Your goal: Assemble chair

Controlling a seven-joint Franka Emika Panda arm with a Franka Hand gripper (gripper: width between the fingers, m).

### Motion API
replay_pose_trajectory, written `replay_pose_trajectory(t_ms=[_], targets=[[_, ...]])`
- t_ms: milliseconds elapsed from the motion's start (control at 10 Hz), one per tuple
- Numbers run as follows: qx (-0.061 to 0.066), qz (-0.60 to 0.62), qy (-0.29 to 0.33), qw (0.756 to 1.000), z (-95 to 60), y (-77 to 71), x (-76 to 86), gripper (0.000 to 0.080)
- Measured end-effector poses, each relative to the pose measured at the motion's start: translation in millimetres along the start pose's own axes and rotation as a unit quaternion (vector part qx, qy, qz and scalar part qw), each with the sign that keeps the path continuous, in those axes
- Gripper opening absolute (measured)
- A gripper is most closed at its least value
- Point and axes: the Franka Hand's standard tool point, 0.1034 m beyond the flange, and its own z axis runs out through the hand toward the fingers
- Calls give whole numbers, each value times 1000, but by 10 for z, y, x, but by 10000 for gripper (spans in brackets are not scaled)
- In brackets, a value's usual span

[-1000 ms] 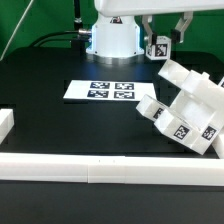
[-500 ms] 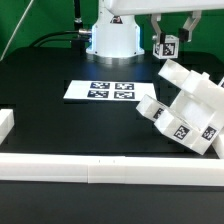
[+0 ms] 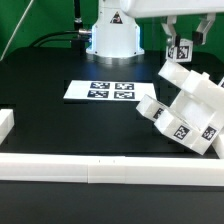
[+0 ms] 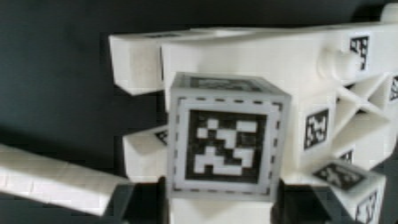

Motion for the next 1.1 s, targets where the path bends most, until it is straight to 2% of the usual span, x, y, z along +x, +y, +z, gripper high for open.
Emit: replay_pose_trajectory(t_ms=[500,900,1100], targets=[[-3,-3,6,1000,25,168,-6,277],[-7,-17,9,1000,129,444,-138,277],[-8,-14,8,1000,181,512,-176,277]])
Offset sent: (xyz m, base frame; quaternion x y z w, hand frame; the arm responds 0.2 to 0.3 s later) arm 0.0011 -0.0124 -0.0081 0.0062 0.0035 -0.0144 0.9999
